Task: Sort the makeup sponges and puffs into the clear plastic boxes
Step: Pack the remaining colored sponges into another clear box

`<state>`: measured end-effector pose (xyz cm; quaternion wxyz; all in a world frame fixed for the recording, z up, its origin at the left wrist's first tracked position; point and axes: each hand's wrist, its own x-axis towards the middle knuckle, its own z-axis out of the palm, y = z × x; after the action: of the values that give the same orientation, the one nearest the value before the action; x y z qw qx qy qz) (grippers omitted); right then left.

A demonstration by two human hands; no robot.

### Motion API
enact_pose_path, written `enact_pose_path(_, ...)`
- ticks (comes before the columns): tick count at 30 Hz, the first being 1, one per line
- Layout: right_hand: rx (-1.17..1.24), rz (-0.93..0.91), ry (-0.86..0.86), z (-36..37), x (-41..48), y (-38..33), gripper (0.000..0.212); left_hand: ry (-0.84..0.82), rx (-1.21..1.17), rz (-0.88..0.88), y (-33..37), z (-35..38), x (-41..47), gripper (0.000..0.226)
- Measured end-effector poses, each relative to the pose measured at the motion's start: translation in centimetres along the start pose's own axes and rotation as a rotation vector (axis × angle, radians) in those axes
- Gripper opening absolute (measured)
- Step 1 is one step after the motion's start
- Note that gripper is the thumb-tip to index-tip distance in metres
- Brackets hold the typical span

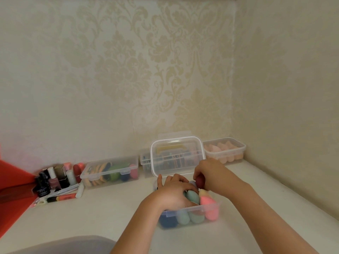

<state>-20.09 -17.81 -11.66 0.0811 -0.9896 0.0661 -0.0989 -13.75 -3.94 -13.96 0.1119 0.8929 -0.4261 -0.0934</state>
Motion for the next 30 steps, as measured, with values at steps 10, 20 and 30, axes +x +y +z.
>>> enact_pose_path(10, -0.139, 0.115, -0.14, 0.0, 0.7, -0.9, 0.015, 0.008, -0.008, 0.016, 0.2, -0.1, -0.4, 0.036)
enact_pose_path(20, -0.356, 0.161, -0.558, -0.9, 2.2, -2.2, 0.027, -0.034, 0.019, 0.069, 0.0, -0.4, -0.4, 0.036)
enact_pose_path(30, -0.18, 0.15, -0.311, 0.1, 1.9, -1.2, 0.011, 0.027, -0.041, 0.007, 0.1, 0.3, -0.2, 0.039)
